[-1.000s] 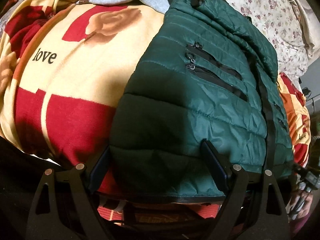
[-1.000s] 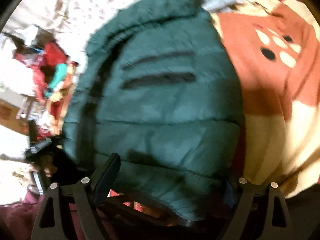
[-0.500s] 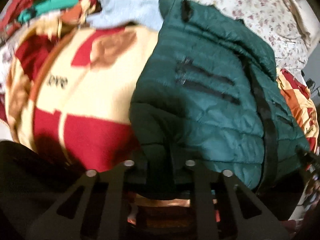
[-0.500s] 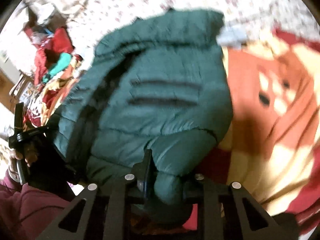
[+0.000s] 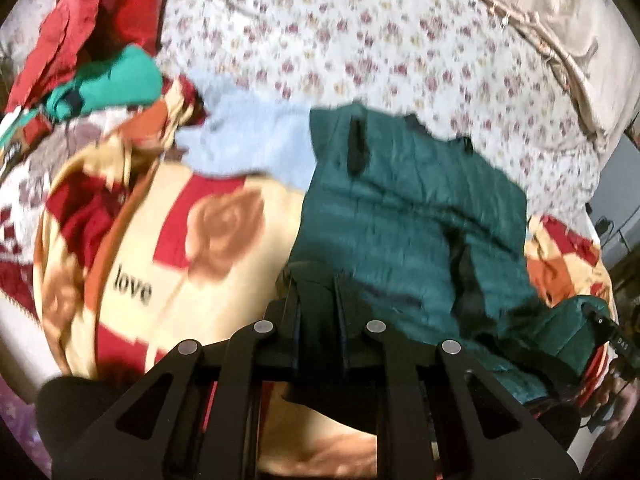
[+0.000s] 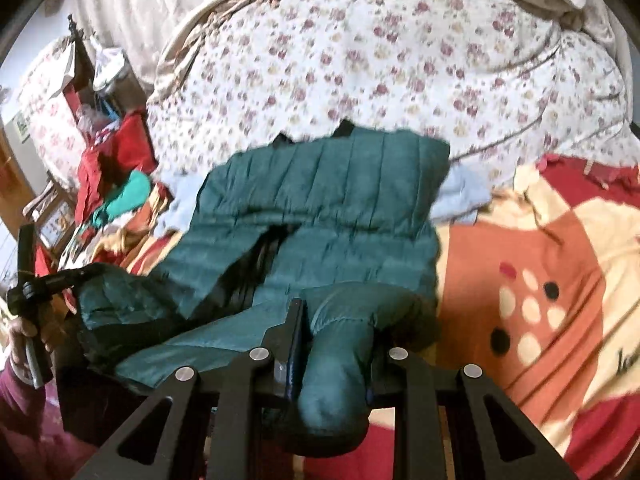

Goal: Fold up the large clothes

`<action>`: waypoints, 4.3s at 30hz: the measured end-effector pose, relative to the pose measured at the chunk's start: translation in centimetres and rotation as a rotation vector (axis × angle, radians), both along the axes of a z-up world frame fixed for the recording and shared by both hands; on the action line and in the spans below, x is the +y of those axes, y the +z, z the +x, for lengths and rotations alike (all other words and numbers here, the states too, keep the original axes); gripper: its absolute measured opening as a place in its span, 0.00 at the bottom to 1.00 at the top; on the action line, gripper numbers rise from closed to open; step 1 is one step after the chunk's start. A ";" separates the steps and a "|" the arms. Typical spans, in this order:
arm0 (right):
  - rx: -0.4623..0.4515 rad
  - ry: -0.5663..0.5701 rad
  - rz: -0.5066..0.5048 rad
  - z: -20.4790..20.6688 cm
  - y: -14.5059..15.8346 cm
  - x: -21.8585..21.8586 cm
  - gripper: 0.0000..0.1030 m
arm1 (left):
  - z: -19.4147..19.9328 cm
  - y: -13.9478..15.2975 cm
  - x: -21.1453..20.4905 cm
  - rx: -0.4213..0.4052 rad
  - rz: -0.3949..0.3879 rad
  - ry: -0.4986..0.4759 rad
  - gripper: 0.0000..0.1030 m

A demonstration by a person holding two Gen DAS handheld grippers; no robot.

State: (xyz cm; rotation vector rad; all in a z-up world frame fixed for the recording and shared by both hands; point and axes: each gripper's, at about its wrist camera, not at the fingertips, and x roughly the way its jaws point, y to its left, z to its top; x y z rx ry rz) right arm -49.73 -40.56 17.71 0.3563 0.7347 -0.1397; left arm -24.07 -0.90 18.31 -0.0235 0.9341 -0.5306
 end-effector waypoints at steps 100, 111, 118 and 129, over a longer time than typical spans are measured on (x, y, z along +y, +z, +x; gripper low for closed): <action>0.067 -0.173 -0.125 28.6 -6.5 -13.2 0.83 | 22.7 -8.3 -19.7 -0.091 0.147 0.133 0.91; 0.042 -0.215 -0.040 23.8 -7.0 -13.2 0.84 | 22.6 -8.5 -19.5 -0.088 0.130 0.140 0.92; 0.063 -0.217 -0.006 23.8 -6.4 -13.1 0.83 | 21.7 -7.8 -18.8 -0.065 0.146 0.133 0.92; 0.104 -0.229 -0.012 18.5 -6.6 -11.4 0.83 | 17.5 -6.4 -16.2 -0.063 0.109 0.089 0.92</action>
